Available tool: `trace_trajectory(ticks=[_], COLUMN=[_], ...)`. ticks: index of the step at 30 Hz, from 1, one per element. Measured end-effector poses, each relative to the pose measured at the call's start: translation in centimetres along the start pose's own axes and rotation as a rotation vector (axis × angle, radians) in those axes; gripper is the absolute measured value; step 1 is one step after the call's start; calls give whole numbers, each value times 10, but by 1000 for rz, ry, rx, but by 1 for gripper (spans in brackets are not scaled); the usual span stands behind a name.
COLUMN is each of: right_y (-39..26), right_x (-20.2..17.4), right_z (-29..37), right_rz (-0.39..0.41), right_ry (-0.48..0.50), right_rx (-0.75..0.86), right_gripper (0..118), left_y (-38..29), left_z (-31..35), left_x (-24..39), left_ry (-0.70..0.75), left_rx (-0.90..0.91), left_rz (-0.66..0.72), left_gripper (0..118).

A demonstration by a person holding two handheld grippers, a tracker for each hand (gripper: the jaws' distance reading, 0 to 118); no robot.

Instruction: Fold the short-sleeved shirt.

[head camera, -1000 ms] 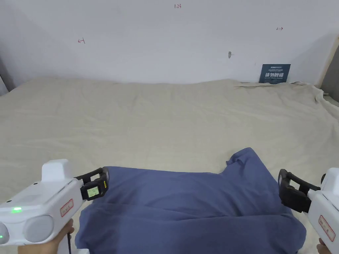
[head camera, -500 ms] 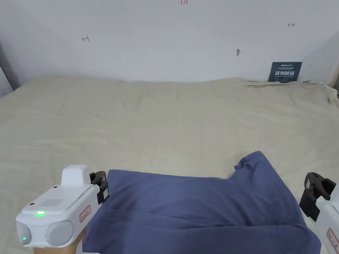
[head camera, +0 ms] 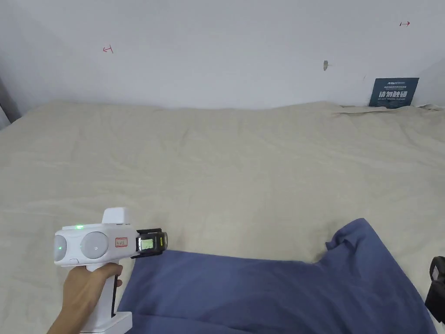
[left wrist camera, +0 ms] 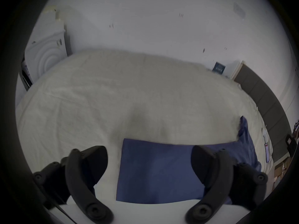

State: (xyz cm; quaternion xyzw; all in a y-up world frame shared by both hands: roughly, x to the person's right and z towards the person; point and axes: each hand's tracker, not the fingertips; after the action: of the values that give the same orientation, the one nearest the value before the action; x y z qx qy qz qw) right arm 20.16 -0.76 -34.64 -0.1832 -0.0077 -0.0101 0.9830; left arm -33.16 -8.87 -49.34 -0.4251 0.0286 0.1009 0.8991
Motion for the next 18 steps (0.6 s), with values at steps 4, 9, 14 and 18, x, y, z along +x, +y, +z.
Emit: trace_trajectory(ticks=[4,9,14,18], right_y=[-7,-14,-19,-19], right_x=[-1,3,8,12], right_z=[-15,-29,-41,-56], right_rz=[4,3,-6,-7], right_ry=[-12,-18,-17,-14], right_rx=[-39,-81,-107,-132], right_gripper=[0,0,0,0], left_y=[9,8,4,4], left_z=[-47,-82,-87,-79], left_x=[-12,-18,-8,6], left_ry=[44,90,117,58], left_rx=[-96,-169,-190,-157], left_rz=[-8,-24,-95,-133], left_gripper=[108,87,51,2])
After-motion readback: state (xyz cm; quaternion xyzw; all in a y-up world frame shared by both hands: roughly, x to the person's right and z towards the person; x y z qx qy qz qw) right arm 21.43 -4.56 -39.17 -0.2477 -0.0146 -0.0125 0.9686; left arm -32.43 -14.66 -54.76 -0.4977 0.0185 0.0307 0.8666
